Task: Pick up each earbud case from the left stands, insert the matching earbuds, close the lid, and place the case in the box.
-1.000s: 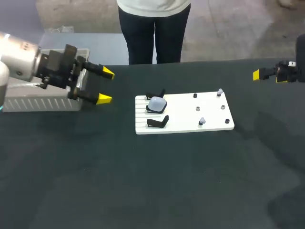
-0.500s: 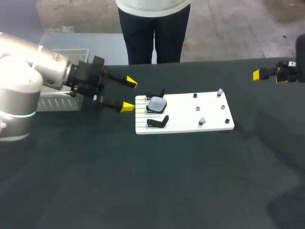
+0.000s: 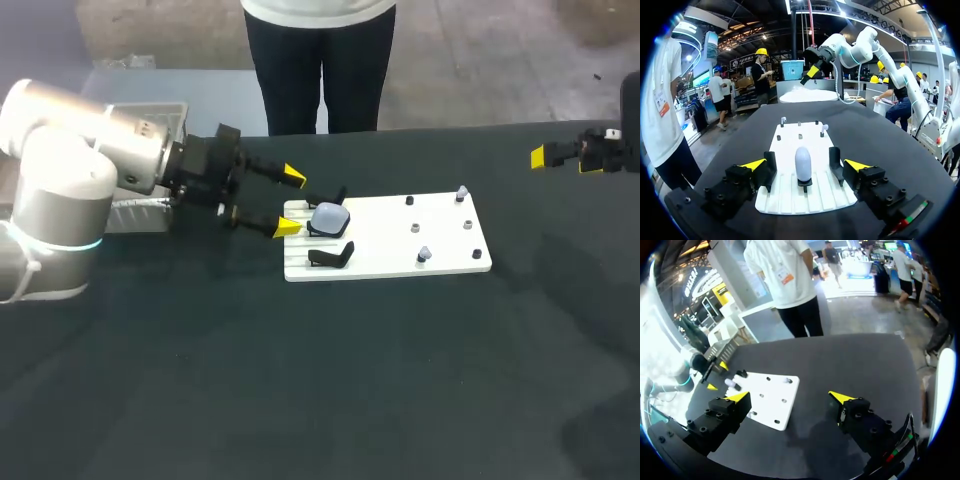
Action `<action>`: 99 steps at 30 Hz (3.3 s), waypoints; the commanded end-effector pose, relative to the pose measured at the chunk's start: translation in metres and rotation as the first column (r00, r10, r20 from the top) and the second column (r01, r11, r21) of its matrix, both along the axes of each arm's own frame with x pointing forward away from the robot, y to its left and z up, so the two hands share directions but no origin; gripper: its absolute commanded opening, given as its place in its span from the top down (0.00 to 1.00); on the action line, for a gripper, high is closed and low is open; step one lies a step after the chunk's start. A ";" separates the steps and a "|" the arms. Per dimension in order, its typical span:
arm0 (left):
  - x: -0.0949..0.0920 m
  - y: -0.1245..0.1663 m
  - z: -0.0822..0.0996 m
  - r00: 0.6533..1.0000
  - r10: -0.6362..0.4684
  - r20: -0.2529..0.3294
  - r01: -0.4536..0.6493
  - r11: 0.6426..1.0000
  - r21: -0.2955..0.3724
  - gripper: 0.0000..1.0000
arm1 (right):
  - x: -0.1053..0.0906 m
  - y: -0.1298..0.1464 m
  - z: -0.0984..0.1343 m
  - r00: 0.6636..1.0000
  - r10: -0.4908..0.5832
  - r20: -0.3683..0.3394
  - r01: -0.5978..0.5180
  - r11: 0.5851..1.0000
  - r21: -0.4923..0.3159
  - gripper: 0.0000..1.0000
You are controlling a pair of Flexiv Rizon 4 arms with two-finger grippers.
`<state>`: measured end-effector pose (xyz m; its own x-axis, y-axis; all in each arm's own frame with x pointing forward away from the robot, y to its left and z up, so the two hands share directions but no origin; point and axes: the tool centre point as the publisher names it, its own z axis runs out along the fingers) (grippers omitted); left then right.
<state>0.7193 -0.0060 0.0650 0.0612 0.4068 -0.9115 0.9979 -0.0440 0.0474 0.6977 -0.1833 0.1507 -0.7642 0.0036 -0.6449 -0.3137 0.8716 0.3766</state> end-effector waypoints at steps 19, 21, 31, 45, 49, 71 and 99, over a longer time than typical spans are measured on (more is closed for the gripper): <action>-0.003 -0.012 -0.013 0.993 0.114 -0.038 -0.113 0.993 0.027 0.00 | 0.001 -0.001 -0.001 1.000 0.004 0.000 -0.004 1.000 0.003 0.00; -0.004 -0.014 -0.015 0.992 0.119 -0.041 -0.117 0.993 0.032 0.00 | 0.001 -0.001 -0.001 1.000 0.004 0.000 -0.004 1.000 0.003 0.00; -0.001 -0.020 -0.025 0.990 0.127 -0.067 -0.126 0.992 0.018 0.04 | 0.001 -0.001 -0.001 1.000 0.004 0.000 -0.004 1.000 0.003 0.00; 0.002 -0.030 -0.032 0.989 0.116 -0.089 -0.115 0.993 0.012 0.29 | 0.001 -0.001 -0.001 1.000 0.004 0.000 -0.004 1.000 0.003 0.00; 0.003 -0.032 -0.034 0.990 0.103 -0.093 -0.103 0.995 0.010 0.34 | 0.001 -0.001 -0.001 1.000 0.004 0.000 -0.004 1.000 0.003 0.00; -0.001 -0.043 -0.040 0.991 0.079 -0.106 -0.079 0.997 0.002 0.51 | 0.001 -0.001 -0.001 1.000 0.004 0.000 -0.004 1.000 0.003 0.00; -0.001 -0.046 -0.043 0.989 0.086 -0.123 -0.087 0.996 -0.007 0.77 | 0.001 -0.001 -0.001 1.000 0.004 0.000 -0.004 1.000 0.003 0.00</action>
